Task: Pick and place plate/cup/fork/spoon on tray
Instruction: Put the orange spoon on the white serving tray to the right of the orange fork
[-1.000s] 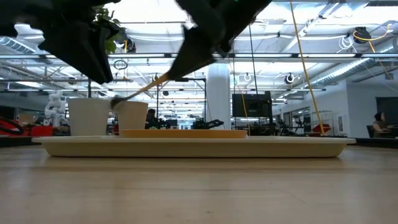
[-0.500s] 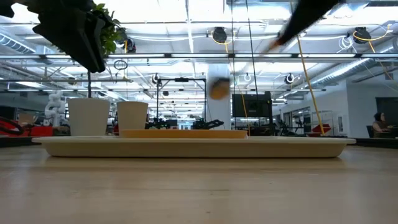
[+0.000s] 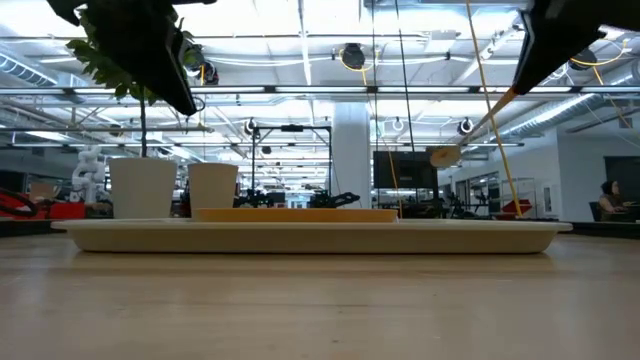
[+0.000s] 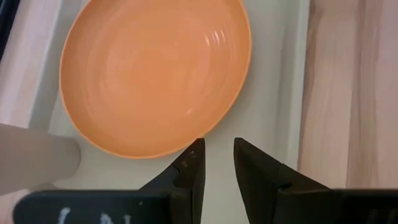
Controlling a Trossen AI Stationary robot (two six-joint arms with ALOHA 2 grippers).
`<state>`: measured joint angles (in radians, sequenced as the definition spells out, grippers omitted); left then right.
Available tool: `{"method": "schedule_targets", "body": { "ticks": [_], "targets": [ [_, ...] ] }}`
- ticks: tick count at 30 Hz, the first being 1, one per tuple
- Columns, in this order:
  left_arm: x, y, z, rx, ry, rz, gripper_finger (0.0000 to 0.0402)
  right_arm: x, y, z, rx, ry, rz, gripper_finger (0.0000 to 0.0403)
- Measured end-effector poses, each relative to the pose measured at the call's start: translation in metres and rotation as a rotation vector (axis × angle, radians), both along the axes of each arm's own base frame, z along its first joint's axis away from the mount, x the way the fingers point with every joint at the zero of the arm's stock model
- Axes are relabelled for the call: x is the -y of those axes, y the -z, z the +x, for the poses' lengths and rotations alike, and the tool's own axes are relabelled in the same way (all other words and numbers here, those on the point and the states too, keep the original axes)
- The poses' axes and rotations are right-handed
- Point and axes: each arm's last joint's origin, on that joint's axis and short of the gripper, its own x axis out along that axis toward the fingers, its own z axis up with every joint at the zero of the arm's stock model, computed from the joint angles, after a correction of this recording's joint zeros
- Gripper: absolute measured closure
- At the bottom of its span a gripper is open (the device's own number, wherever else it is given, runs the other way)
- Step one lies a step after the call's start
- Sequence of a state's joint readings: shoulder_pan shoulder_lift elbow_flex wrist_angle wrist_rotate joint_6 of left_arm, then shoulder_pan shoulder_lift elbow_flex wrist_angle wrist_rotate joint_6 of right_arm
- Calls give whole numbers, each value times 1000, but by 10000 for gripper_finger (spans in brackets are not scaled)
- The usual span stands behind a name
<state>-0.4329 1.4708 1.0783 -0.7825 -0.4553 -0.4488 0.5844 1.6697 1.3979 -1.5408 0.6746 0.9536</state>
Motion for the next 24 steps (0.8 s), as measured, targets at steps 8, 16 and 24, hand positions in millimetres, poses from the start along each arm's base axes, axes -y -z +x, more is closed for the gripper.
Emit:
{"method": "schedule_targets", "body": {
  "ticks": [8,16,24],
  "targets": [
    [-2,0,1,6,-9,-4,314,23,18,16,-96,110,-22,403],
    [-2,0,1,6,-9,-4,314,33,36,28,-142,59,-12,403],
    [-2,0,1,9,-9,-5,314,47,55,35,-167,40,7,403]
  ]
}}
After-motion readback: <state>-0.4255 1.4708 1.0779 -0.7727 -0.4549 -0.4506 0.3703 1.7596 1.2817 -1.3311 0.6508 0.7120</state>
